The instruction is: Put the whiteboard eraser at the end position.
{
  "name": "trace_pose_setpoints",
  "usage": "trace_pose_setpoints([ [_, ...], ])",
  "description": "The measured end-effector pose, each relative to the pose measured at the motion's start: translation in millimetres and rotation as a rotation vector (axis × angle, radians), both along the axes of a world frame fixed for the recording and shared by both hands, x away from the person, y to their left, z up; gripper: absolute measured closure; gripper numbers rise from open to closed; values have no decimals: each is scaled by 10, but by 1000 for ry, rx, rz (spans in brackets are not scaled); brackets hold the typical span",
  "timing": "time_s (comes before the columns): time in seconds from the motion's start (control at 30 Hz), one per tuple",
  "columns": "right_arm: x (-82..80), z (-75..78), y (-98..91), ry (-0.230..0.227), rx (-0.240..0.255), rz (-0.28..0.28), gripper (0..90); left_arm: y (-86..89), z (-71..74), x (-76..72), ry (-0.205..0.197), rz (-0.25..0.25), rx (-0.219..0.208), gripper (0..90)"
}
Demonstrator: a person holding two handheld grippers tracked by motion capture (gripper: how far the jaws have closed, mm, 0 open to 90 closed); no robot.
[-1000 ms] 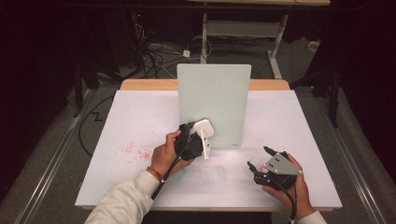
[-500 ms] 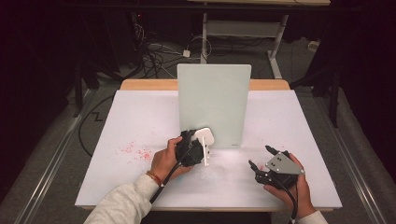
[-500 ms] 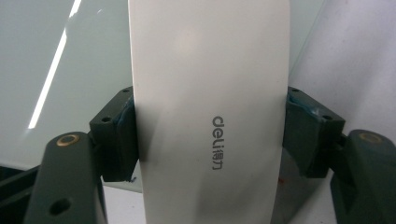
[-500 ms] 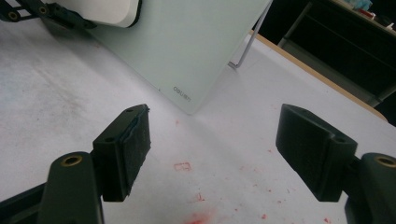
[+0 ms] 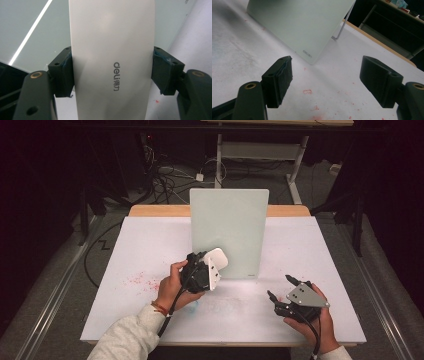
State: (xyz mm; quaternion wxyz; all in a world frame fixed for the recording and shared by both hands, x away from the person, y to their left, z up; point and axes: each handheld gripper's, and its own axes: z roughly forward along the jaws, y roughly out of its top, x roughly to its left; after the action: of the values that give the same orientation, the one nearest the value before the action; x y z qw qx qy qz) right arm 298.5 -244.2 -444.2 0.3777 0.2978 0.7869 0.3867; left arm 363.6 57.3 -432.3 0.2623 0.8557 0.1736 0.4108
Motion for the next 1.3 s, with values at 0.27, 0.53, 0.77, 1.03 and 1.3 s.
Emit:
trace_pose_setpoints([
  [0.27, -22, 22, -34, -8, 10, 0, 267, 76, 142, -22, 50, -27, -93, 287],
  [0.53, -23, 31, -31, -4, 20, -5, 268, 139, 253, -58, 78, -64, -139, 287],
  [0.77, -20, 33, -39, -5, 27, -4, 268, 209, 334, -104, 93, -88, -190, 287],
  [1.03, -25, 35, -29, -2, 28, -3, 267, 315, 394, -141, 97, -92, -225, 287],
  [1.3, -31, 37, -32, -3, 29, -3, 268, 480, 442, -117, 141, -111, -220, 287],
])
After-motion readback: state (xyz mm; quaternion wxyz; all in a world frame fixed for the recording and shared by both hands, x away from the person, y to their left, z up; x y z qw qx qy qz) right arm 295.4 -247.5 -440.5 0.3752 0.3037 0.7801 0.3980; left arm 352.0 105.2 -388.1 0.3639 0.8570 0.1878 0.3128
